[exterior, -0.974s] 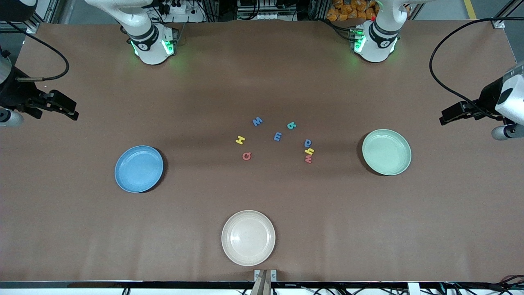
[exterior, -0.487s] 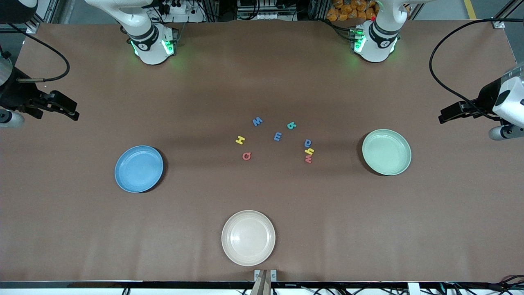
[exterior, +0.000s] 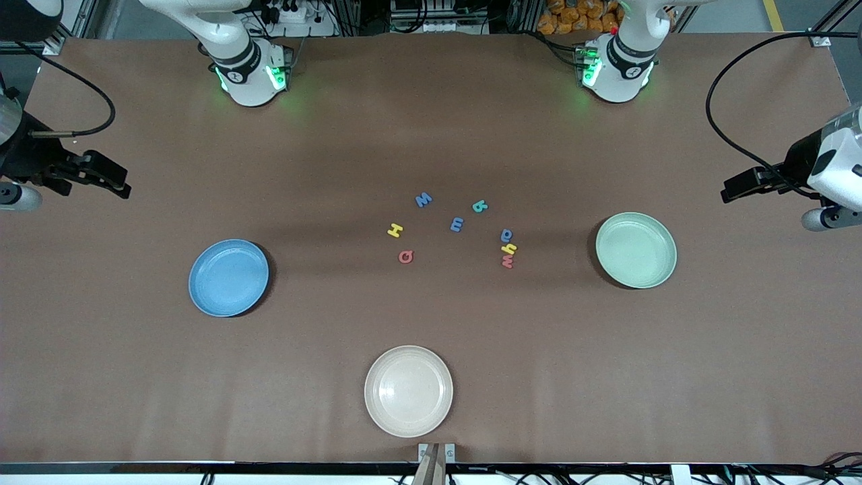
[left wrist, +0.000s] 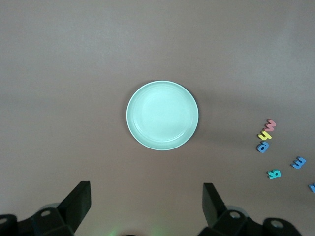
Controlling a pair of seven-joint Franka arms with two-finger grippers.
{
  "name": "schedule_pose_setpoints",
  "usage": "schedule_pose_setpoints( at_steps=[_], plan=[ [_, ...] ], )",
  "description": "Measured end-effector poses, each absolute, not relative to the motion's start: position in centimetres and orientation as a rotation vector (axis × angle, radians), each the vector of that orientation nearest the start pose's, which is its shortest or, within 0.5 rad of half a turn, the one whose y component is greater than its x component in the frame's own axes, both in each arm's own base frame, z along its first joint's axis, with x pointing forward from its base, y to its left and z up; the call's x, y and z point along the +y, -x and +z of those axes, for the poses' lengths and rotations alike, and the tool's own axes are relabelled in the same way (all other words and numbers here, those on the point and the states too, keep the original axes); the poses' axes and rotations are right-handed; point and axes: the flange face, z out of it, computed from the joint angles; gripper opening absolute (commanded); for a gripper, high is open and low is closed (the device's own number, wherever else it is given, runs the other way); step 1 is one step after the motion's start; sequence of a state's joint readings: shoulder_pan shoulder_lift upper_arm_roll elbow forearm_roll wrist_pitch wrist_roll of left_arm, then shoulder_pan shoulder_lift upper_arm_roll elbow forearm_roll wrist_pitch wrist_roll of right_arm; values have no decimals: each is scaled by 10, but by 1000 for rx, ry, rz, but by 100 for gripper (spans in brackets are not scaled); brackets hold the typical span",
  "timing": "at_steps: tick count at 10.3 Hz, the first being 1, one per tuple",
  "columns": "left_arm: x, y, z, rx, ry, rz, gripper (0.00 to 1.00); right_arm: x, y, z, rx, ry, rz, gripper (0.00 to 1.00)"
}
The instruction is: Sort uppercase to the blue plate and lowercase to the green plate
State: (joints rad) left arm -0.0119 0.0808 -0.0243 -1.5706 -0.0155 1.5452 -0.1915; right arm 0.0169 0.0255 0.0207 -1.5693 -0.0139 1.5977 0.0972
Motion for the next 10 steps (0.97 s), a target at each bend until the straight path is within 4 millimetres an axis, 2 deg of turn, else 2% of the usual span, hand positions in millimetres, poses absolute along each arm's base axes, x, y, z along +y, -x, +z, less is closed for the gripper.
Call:
schedule_pose_setpoints(
  at_steps=[4, 7, 9, 10],
  plan=[
    [-24, -571, 574, -238, 3131, 181, 100, 33, -565, 596, 50, 3155, 10, 100],
    [-32, -569, 569, -217, 3129, 201, 100, 43, -564, 592, 23, 3155, 25, 100],
    [-35, -570, 555, -208, 3131, 186, 100, 56, -564, 585, 50, 3155, 31, 100],
    [-40, -573, 537, -198, 3136, 152, 100, 65, -564, 578, 76, 3155, 32, 100]
  ],
)
